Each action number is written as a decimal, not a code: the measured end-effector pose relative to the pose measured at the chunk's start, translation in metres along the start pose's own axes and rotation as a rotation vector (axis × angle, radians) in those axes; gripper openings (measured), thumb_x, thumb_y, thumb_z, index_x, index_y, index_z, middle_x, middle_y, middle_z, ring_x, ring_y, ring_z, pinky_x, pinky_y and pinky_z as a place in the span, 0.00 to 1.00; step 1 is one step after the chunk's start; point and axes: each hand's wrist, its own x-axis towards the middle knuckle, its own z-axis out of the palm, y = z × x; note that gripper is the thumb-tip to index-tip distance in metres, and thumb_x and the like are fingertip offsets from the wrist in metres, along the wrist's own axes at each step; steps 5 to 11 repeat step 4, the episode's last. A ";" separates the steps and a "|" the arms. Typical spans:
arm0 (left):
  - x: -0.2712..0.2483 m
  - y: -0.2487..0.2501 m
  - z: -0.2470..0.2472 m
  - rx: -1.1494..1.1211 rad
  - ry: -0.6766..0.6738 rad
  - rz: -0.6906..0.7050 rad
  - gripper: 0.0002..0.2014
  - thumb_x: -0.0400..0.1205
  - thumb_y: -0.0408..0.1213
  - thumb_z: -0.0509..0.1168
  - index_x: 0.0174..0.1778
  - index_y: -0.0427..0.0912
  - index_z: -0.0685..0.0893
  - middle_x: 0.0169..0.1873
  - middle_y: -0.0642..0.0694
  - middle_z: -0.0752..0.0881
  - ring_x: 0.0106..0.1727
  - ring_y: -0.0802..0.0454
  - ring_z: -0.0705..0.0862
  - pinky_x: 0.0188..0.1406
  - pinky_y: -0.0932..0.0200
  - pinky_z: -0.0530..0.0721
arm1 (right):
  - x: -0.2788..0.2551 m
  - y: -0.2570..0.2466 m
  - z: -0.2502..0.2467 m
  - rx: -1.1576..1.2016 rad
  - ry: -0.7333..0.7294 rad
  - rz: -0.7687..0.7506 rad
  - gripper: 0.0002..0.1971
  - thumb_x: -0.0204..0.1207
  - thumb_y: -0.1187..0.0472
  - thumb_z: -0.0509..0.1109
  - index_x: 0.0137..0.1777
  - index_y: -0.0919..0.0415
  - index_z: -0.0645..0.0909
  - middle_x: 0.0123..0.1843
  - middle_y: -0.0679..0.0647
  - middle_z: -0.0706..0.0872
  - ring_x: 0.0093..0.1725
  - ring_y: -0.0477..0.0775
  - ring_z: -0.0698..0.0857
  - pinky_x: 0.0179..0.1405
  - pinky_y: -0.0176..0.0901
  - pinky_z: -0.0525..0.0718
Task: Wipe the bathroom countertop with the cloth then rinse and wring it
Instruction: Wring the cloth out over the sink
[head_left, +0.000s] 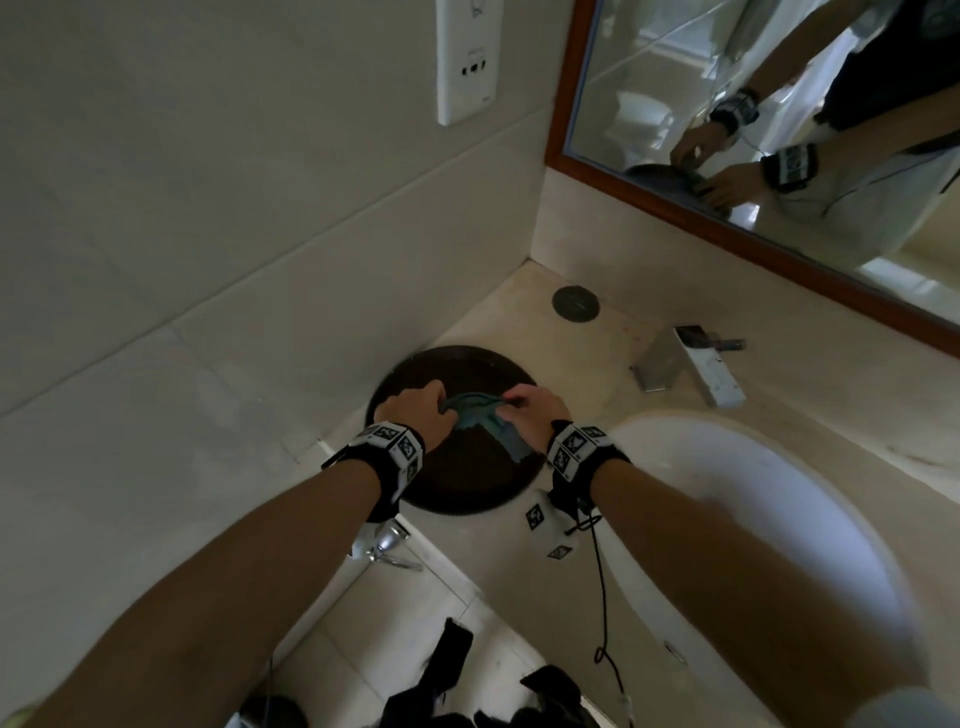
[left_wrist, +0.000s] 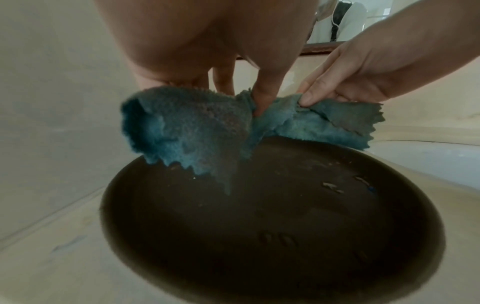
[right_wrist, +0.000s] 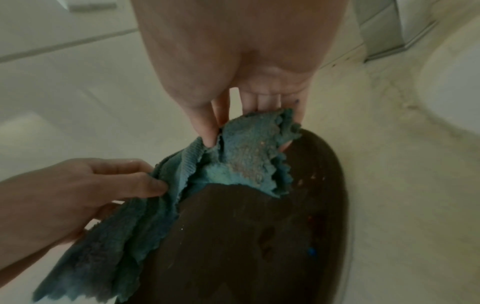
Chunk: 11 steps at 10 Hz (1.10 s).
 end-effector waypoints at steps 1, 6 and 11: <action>0.000 -0.009 0.002 -0.005 -0.023 0.001 0.16 0.77 0.55 0.61 0.57 0.53 0.76 0.52 0.42 0.86 0.53 0.39 0.84 0.50 0.51 0.80 | 0.006 -0.005 0.011 -0.006 -0.006 0.024 0.17 0.79 0.51 0.67 0.66 0.54 0.81 0.63 0.55 0.85 0.61 0.58 0.82 0.54 0.43 0.76; 0.002 -0.016 -0.004 -0.040 -0.030 0.063 0.20 0.74 0.59 0.64 0.59 0.55 0.77 0.53 0.45 0.82 0.52 0.42 0.83 0.51 0.51 0.80 | 0.008 -0.002 0.009 -0.022 -0.004 0.059 0.17 0.75 0.51 0.69 0.65 0.45 0.79 0.67 0.53 0.80 0.61 0.57 0.81 0.55 0.46 0.80; 0.002 -0.016 -0.004 -0.040 -0.030 0.063 0.20 0.74 0.59 0.64 0.59 0.55 0.77 0.53 0.45 0.82 0.52 0.42 0.83 0.51 0.51 0.80 | 0.008 -0.002 0.009 -0.022 -0.004 0.059 0.17 0.75 0.51 0.69 0.65 0.45 0.79 0.67 0.53 0.80 0.61 0.57 0.81 0.55 0.46 0.80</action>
